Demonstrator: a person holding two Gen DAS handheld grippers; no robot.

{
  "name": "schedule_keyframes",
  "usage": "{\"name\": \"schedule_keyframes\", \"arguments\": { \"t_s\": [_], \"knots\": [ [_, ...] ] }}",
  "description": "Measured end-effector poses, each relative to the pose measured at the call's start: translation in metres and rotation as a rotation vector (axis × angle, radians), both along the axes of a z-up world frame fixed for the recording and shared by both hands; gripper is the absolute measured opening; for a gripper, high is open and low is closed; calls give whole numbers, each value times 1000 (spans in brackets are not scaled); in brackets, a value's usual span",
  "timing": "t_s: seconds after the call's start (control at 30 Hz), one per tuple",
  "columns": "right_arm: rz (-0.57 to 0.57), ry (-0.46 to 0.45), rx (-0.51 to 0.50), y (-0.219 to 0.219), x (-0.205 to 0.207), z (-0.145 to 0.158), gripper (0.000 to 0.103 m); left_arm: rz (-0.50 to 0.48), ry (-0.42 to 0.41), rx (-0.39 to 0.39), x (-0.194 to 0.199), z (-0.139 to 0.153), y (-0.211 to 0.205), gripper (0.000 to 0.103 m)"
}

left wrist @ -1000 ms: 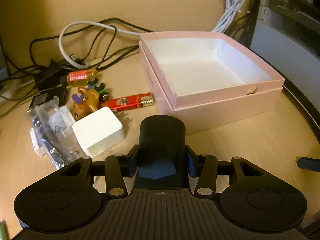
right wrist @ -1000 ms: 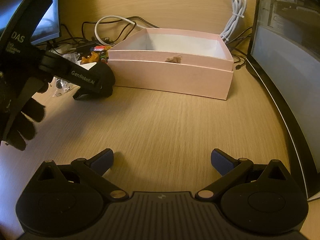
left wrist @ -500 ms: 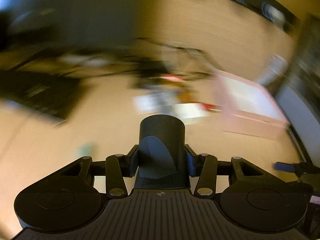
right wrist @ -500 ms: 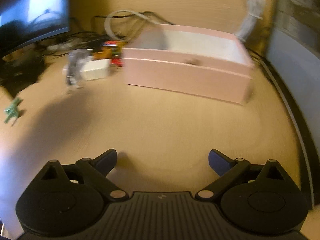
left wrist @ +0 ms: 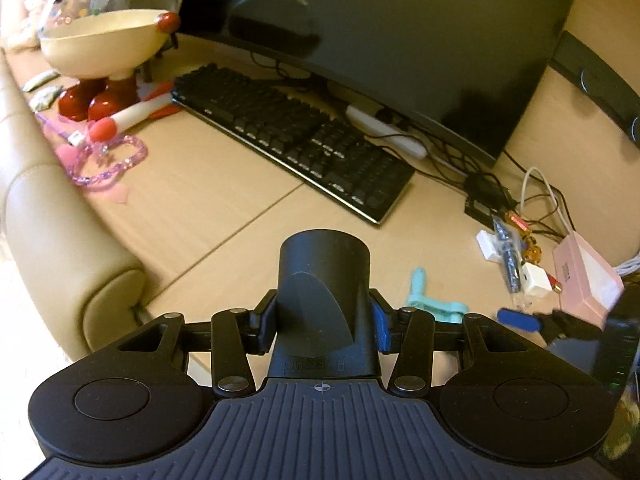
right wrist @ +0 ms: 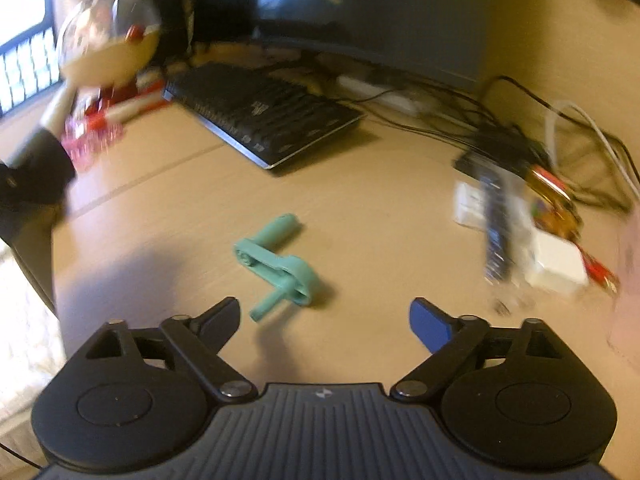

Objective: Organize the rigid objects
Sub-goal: 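Lift the black cone with the left tool while the right tool grasps the green crank part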

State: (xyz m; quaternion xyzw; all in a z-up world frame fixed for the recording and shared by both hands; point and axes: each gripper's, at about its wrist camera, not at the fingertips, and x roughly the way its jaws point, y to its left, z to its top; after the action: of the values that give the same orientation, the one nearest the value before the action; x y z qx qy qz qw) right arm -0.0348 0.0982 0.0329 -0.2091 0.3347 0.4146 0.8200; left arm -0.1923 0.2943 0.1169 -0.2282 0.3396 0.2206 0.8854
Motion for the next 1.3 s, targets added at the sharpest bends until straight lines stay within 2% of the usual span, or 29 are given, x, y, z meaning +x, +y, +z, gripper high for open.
{"name": "schedule_keyframes", "arguments": {
  "t_s": [0.07, 0.13, 0.27, 0.33, 0.4, 0.6, 0.63, 0.67, 0.77, 0.9, 1.07, 1.13, 1.3],
  "knots": [
    [-23, -88, -54, 4, 3, -3, 85, -15, -17, 11, -3, -2, 8, 50],
    [-64, -134, -40, -6, 7, 0, 85, -8, -23, 19, -6, -7, 15, 50],
    [-10, 3, 60, -16, 8, 8, 85, 24, -30, -43, -8, -17, 28, 50],
    [30, -20, 60, -9, 1, 4, 85, 12, -19, -38, -4, -20, 31, 50],
    [24, -35, 52, 3, -2, -2, 85, 1, -9, -36, 0, -20, 34, 50],
    [-27, 50, 81, 28, 11, -16, 84, -45, 9, -7, 5, -16, 32, 50],
    [-28, 57, 82, 31, 12, -15, 75, -63, 16, -5, 8, -16, 30, 50],
    [-26, 44, 77, 32, 11, -14, 71, -82, 19, -6, 12, -16, 28, 50],
    [-45, -17, 64, 22, 4, -4, 71, -175, 22, -20, 27, -17, 14, 50],
    [-117, -59, 82, -22, 1, 24, 71, -368, 37, -29, 58, -21, -24, 50],
    [-326, -93, 107, -106, 2, 62, 71, -658, 59, -68, 102, -26, -95, 50],
    [-416, -113, 104, -142, 0, 74, 71, -746, 52, -87, 117, -25, -121, 50],
    [-628, -164, 110, -221, -18, 94, 71, -892, -43, -85, 171, 1, -175, 51]
  ]
}}
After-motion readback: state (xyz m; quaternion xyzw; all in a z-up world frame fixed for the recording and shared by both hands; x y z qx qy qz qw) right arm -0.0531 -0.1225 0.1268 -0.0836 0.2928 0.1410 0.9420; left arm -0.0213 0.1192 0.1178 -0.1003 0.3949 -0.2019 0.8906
